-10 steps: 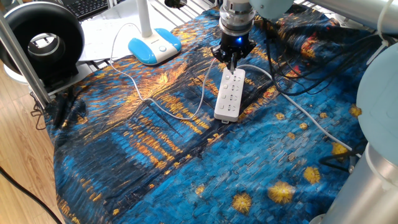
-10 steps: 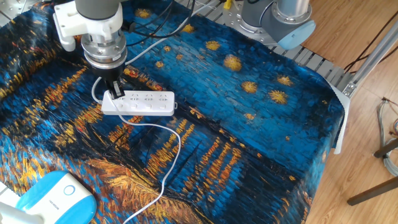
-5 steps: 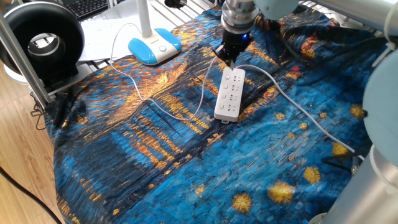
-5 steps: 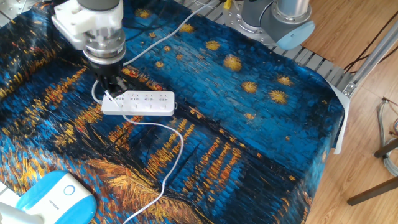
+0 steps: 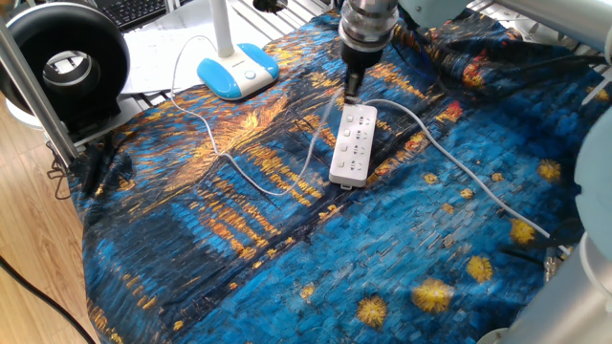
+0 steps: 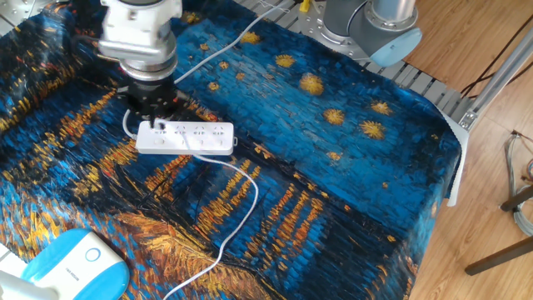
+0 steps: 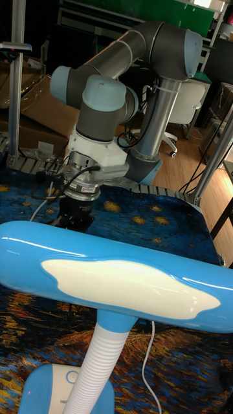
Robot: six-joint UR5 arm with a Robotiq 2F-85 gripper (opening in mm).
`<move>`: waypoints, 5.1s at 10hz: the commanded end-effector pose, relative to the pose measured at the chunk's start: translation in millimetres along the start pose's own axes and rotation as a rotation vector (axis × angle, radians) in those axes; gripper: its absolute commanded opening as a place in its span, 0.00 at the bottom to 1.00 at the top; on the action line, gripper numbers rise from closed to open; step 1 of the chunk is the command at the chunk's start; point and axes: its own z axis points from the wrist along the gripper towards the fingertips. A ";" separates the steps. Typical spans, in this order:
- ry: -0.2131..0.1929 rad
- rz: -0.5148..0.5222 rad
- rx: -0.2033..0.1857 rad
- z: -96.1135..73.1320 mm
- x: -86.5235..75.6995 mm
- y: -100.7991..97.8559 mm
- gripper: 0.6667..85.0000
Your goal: Plug in the power cord of the desk lamp, turn on the socket, and light up the desk lamp
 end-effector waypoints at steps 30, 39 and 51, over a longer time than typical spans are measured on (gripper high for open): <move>-0.232 -1.349 -0.210 27.2 18.9 50.6 0.01; -0.332 -1.378 -0.249 25.2 5.5 69.9 0.01; -0.449 -1.410 -0.353 20.3 6.7 105.7 0.01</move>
